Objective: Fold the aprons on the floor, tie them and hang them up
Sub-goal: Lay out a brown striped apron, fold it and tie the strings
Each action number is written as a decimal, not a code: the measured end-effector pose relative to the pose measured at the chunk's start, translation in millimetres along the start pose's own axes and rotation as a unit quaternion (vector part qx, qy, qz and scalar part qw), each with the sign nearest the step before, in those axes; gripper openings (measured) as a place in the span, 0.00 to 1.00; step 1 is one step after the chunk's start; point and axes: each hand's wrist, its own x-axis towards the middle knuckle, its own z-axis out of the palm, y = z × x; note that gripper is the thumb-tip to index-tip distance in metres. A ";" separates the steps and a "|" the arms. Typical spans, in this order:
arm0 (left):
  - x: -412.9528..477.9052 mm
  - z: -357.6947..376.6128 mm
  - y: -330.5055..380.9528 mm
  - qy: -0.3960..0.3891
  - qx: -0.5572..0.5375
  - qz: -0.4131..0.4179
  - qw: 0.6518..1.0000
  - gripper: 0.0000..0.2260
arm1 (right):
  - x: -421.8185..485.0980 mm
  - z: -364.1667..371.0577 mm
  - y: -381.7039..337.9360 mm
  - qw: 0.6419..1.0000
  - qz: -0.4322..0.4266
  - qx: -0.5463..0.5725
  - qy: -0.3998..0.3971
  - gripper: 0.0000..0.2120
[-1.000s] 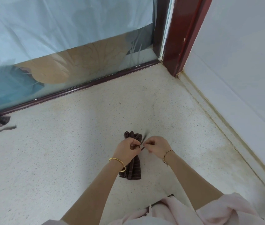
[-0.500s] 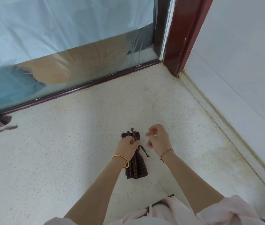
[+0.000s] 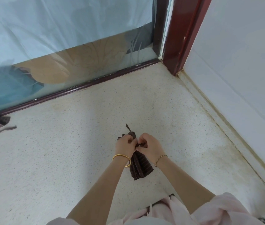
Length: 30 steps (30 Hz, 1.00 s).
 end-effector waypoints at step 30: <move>-6.9 -9.6 3.0 -0.005 0.059 0.192 0.980 0.04 | 5.7 -10.7 3.2 0.844 0.242 0.479 -0.022 0.07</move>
